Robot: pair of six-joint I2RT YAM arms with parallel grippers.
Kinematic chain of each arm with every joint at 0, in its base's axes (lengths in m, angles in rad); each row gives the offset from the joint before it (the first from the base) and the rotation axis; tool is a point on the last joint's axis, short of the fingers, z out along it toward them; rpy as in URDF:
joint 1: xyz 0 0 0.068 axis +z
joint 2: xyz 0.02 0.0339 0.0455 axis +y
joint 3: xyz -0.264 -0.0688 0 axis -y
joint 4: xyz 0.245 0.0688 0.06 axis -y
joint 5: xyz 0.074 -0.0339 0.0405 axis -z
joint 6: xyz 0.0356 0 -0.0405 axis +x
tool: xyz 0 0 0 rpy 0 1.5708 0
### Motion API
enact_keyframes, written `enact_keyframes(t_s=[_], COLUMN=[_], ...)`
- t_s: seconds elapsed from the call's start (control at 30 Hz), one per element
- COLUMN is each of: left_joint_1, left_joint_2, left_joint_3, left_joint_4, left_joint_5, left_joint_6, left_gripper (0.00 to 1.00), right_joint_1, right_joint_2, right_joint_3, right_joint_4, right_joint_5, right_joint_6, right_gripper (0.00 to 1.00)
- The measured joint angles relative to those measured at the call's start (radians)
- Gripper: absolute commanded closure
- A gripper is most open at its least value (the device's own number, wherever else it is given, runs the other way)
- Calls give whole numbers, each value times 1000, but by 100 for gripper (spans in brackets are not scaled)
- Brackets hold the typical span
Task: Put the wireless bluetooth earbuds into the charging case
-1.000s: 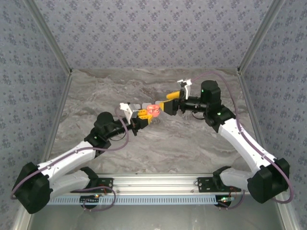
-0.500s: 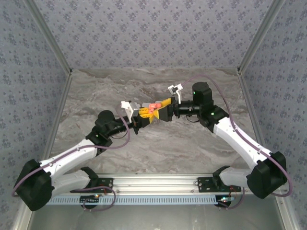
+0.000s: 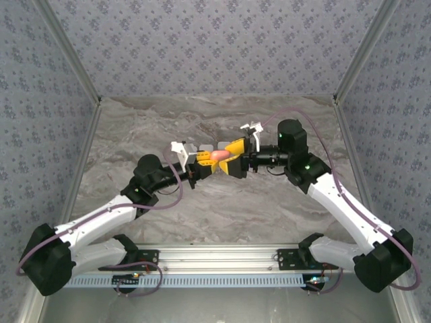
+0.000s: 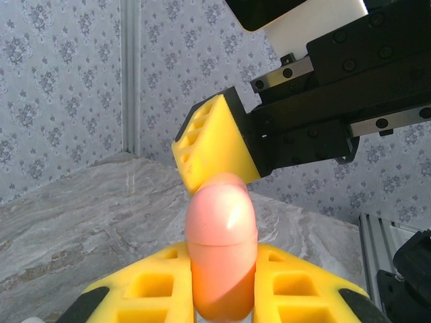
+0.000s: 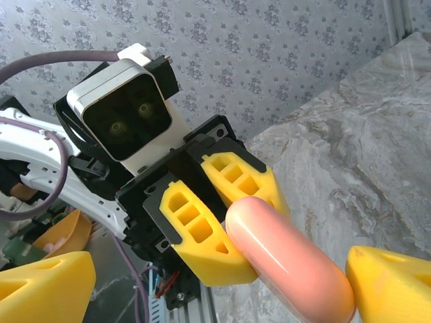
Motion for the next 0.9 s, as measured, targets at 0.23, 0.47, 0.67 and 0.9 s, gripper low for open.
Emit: enact_keyframes(t_s=[0.23,0.47,0.67,0.9], left_joint_1=[2,41,147,172], left_joint_2=[21,124,315,513], left_joint_3=[12,74,116,134], left_joint_4=[-78,-209,-328,-388], left_joint_5=[-51,-128,-167,-164], left_joint_6=[-2,-75,-225,-350], left_gripper=[100,100,100,100], right_joint_1=[-4,-133,-222,-251], right_joint_2=[-10,-101,-135,-122], right_joint_3=[26,0,-62,-111], right_joint_4=[-172,-263,-315,-352], right_joint_5=[180,484,608,632], right_joint_6=[-83,-88,-52,-25], right_gripper=[0,0,0,0])
